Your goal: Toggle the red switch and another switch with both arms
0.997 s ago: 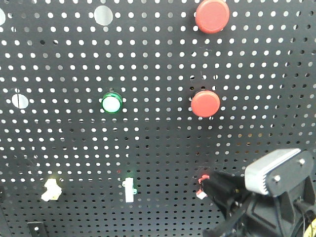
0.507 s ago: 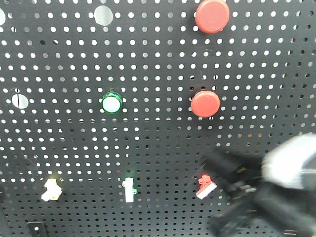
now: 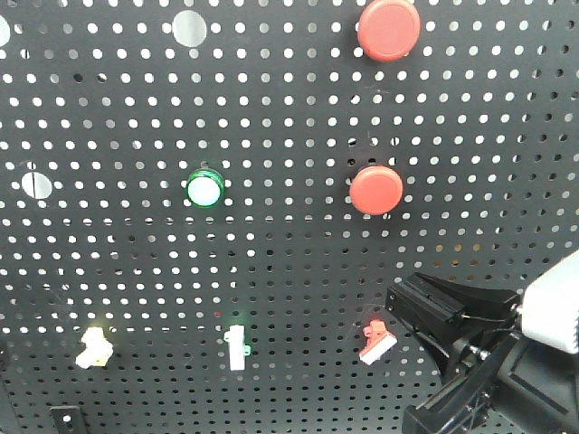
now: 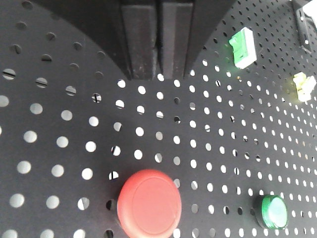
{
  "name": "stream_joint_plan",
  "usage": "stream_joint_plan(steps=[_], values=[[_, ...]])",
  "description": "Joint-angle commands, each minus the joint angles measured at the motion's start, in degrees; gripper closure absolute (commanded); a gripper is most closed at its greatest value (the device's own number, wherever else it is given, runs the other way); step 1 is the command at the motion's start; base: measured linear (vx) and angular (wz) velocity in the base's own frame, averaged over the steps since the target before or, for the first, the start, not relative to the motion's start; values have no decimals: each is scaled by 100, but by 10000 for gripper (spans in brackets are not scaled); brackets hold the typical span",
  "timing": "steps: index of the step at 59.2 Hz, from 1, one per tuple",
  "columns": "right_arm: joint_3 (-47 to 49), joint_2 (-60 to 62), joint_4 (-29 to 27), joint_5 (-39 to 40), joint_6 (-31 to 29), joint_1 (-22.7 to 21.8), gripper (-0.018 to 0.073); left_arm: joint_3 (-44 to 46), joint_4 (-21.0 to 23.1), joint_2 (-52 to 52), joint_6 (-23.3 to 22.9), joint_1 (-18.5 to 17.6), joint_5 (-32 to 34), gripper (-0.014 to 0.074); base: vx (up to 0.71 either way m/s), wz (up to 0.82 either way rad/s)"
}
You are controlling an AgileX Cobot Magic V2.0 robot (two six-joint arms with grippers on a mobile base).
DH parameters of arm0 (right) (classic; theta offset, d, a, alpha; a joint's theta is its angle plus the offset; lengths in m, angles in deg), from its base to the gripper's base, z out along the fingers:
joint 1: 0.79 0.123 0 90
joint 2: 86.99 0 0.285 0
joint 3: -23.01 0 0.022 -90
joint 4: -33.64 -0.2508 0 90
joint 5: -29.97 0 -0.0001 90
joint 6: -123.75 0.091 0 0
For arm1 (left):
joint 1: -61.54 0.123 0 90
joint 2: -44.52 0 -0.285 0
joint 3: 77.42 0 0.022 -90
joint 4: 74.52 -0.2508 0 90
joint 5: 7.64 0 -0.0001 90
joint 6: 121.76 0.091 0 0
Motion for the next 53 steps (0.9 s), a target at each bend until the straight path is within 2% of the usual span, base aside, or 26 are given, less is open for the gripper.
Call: stream_joint_plan(steps=[1, 13, 18, 23, 30, 36, 44, 53], values=[[202, 80, 19, 437, -8, -26, 566, 189, 15, 19, -34, -44, 441, 594, 0, 0], [202, 80, 19, 437, -8, -26, 566, 118, 15, 75, -34, -44, 449, 594, 0, 0], [202, 80, 19, 437, -8, -26, 566, -48, 20, 314, -26, 60, 499, 594, 0, 0], [202, 80, 19, 442, -8, -26, 566, -438, 20, 758, -25, 401, 616, 594, 0, 0], [202, 80, 14, 437, -8, -26, 566, -1285, 20, 1684, -25, 1192, 792, 594, 0, 0], [202, 80, 14, 437, -8, -26, 566, -1836, 20, 2380, -25, 1590, 762, 594, 0, 0], [202, 80, 14, 443, -8, -26, 566, -2656, 14, 3205, -25, 1818, 762, 594, 0, 0], [202, 71, 14, 438, -8, -26, 566, -3436, 26, 3866, -52, 1865, 998, 594, 0, 0]])
